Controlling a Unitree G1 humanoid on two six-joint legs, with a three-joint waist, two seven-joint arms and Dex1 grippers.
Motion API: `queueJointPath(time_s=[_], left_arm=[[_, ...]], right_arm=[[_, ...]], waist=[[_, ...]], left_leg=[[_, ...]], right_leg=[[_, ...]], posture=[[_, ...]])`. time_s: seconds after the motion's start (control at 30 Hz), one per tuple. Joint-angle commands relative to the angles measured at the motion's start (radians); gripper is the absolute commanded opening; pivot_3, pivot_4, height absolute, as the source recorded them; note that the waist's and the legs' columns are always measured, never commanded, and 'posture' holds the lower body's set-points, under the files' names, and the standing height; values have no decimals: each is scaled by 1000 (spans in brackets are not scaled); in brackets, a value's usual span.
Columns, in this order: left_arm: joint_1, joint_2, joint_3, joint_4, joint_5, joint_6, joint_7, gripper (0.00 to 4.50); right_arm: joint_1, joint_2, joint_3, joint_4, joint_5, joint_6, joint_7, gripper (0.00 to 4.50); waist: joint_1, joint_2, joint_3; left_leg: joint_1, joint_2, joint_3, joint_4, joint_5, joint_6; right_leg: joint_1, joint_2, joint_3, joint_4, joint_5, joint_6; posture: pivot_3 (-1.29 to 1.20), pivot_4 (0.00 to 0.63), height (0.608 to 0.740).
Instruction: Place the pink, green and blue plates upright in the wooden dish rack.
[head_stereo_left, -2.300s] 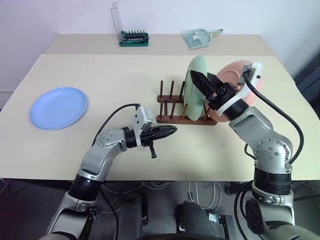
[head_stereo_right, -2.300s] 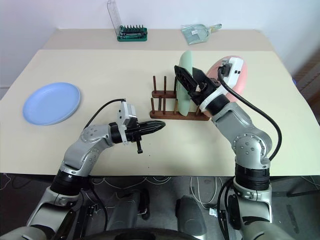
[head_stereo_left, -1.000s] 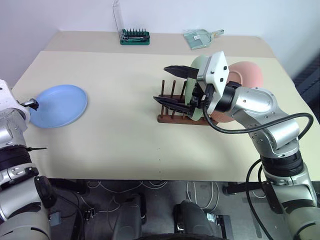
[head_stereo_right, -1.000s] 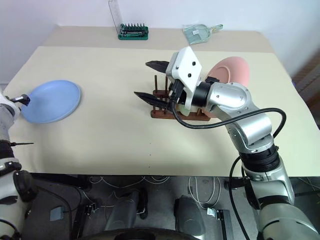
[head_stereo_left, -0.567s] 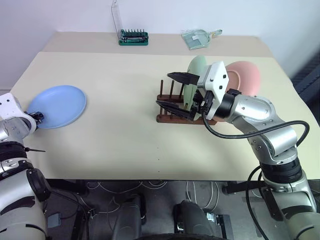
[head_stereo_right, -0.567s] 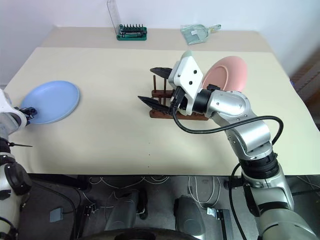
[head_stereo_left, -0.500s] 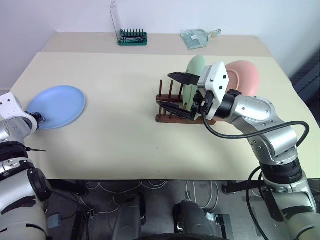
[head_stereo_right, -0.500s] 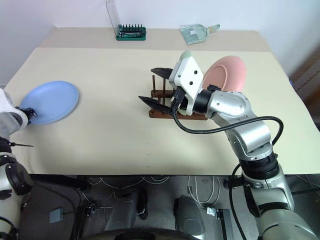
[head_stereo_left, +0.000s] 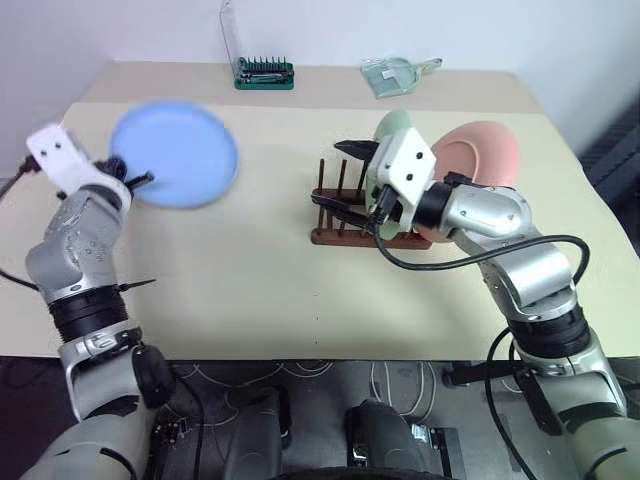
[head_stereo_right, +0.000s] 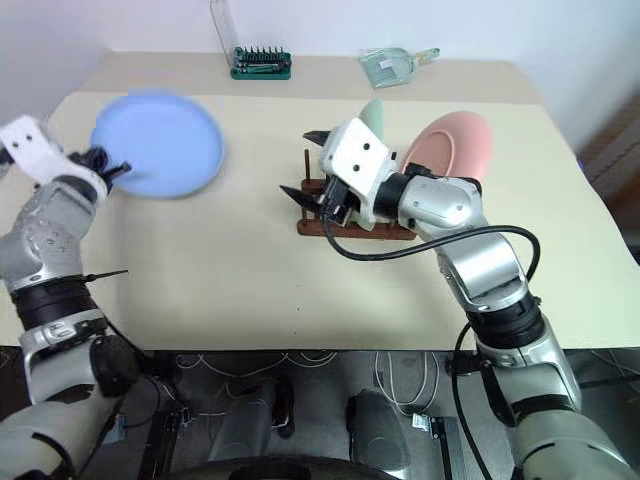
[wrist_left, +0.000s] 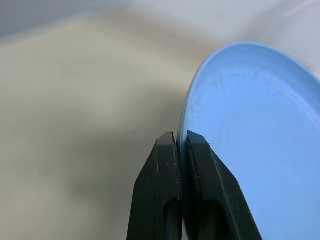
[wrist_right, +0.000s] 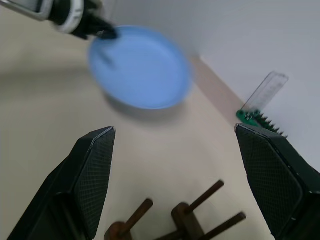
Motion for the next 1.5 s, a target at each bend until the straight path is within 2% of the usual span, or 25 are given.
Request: queueJointPath(time_s=[0.03, 0.27, 0.67, 0.9, 1.0, 1.2, 1.4, 1.5], left_arm=[[-58, -4, -62, -162, -2, -7, 24, 52], [-79, -12, -218, -347, 17, 98, 32, 52], [-150, -116, -254, -516, -35, 290, 99, 52], [-174, -130, -240, -550, -67, 351, 91, 52], [-177, -129, -236, -558, -75, 365, 91, 0], [-180, -134, -228, -563, -85, 378, 93, 0], [-188, -146, -214, -563, -97, 384, 93, 0], [-196, -184, -155, -558, -149, 355, 86, 0]], right_arm=[[-58, -4, 64, 14, -139, -105, -1, 3910], [-117, 23, 128, 109, -340, -254, -39, 3910], [-126, 84, 156, 204, -483, -384, -36, 3910], [-127, 100, 146, 246, -533, -400, -49, 3910], [-131, 101, 141, 264, -544, -409, -47, 3148], [-136, 109, 133, 281, -555, -420, -47, 41], [-136, 117, 128, 284, -566, -427, -45, 41], [-134, 119, 127, 281, -573, -431, -47, 41]], waist=[[1, 0, 0], [5, 0, 0], [6, 0, 0], [3, 0, 0], [5, 0, 0], [4, 0, 0], [4, 0, 0], [5, 0, 0]], left_leg=[[0, 0, 0, 0, 0, 0], [1, 0, 0, 0, 0, 0], [0, 0, 0, 1, 1, -1], [1, 1, 0, 1, 1, -1], [1, 1, -1, 1, 1, -1], [1, 1, -1, 1, 1, -1], [1, 1, -1, 1, 1, -1], [1, 1, -1, 1, 1, -1]], right_leg=[[0, 0, 0, 0, 0, 0], [0, 2, 0, 0, 0, 0], [1, 3, 0, 0, 0, 0], [1, 3, 1, 0, 0, 0], [1, 3, 1, 0, 0, 0], [1, 3, 1, 0, 0, 0], [1, 3, 1, 0, 0, 0], [1, 3, 1, 0, 0, 0]], posture=[[0, 150, 732], [0, 150, 732], [0, 150, 732], [0, 150, 732], [0, 150, 732], [0, 150, 732], [0, 150, 732], [0, 150, 732]])
